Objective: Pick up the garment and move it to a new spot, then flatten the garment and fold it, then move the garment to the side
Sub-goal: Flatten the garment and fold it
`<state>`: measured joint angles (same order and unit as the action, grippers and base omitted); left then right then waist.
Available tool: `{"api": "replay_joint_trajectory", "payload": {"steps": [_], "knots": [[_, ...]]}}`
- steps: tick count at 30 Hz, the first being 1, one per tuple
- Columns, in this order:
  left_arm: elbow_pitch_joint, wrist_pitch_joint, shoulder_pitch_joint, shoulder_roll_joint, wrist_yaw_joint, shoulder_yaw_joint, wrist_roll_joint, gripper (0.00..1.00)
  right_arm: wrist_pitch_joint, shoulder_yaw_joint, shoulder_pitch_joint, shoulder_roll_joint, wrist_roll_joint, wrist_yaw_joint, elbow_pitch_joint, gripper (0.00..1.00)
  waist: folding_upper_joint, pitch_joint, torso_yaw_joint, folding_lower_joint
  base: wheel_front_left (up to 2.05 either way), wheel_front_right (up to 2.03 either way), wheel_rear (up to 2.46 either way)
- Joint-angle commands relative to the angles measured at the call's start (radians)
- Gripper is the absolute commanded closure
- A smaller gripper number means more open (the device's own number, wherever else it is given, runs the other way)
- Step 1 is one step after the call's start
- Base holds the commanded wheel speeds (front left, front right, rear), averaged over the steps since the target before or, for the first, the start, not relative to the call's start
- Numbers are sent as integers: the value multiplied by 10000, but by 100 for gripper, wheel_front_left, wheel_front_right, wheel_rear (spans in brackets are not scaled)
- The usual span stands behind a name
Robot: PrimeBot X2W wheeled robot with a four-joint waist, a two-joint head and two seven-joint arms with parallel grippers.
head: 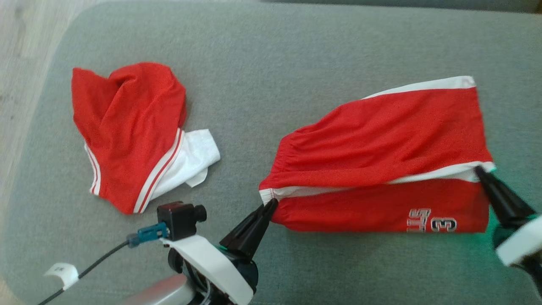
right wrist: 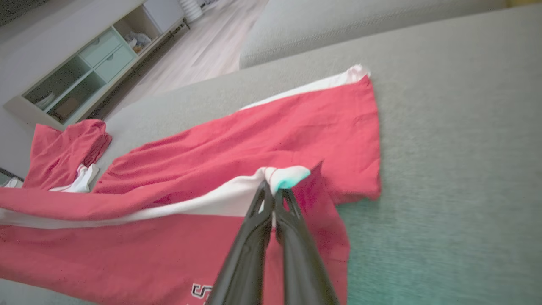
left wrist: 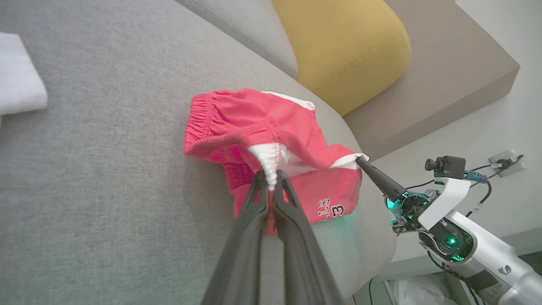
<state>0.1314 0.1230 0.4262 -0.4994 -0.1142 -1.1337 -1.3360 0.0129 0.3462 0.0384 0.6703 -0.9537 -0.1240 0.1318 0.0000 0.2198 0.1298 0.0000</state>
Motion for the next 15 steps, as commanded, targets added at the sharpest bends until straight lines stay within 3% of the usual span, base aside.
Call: {"api": "replay_joint_trajectory", "payload": {"steps": [1, 8, 12, 15], "knots": [[417, -6, 249, -342, -13, 394, 52, 100, 91, -240, -419, 563, -114, -67, -521, 100, 0, -244, -181, 0, 0, 0, 0], [1343, -178, 573, -697, -136, 783, -124, 100, -642, -2369, -1513, 1283, -168, -67, -2484, 100, 0, -392, -463, 0, 0, 0, 0], [1496, -342, 1065, -708, -90, 1033, -139, 100, -1411, -2911, -1379, 1211, 144, -67, -3043, 100, 0, -75, -523, 0, 0, 0, 0], [1153, -577, 1684, -408, 137, 1226, -261, 100, -2117, -2964, -601, 938, 155, -67, -3056, 100, 0, 204, -519, 0, 0, 0, 0]]}}
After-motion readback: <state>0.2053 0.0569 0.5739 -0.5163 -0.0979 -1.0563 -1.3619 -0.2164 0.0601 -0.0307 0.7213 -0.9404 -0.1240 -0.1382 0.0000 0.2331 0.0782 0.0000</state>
